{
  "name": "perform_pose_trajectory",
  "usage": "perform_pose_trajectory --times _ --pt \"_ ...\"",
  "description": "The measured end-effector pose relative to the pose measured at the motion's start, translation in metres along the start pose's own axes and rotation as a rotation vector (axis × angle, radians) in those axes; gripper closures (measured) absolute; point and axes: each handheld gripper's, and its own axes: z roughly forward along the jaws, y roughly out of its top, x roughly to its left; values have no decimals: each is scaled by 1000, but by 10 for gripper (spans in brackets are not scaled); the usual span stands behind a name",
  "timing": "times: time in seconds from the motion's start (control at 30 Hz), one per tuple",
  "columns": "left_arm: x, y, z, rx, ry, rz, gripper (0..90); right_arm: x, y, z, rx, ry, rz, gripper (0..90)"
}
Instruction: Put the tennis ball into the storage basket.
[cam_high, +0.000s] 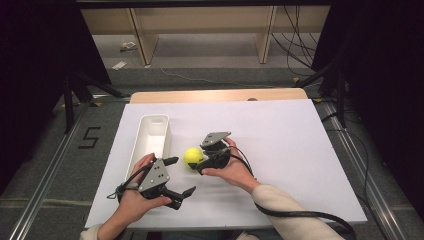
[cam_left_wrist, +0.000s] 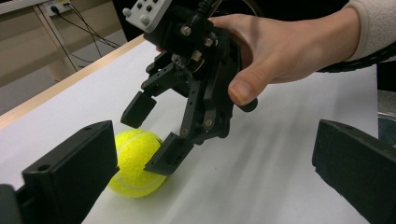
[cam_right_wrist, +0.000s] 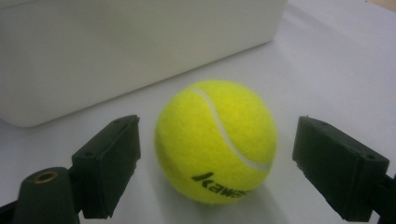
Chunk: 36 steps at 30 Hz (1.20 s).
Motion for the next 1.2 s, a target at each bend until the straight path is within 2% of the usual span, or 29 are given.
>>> perform_pose_trajectory --times 0.23,0.43,0.53,0.63,0.73,1.2 --pt "0 0 0 -1 -4 0 0 -2 -4 15 33 14 2 158" --pt "0 0 0 0 -4 -2 0 -2 -2 22 39 16 3 158" --pt "0 0 0 -1 -4 -3 0 -2 -3 26 45 43 11 164" --pt "0 0 0 0 -5 -3 0 -1 -3 28 49 33 1 174" --pt "0 0 0 0 -5 -3 0 -1 -2 27 44 19 -2 249" --pt "0 0 0 0 -4 -3 0 -1 -1 24 34 17 6 260"
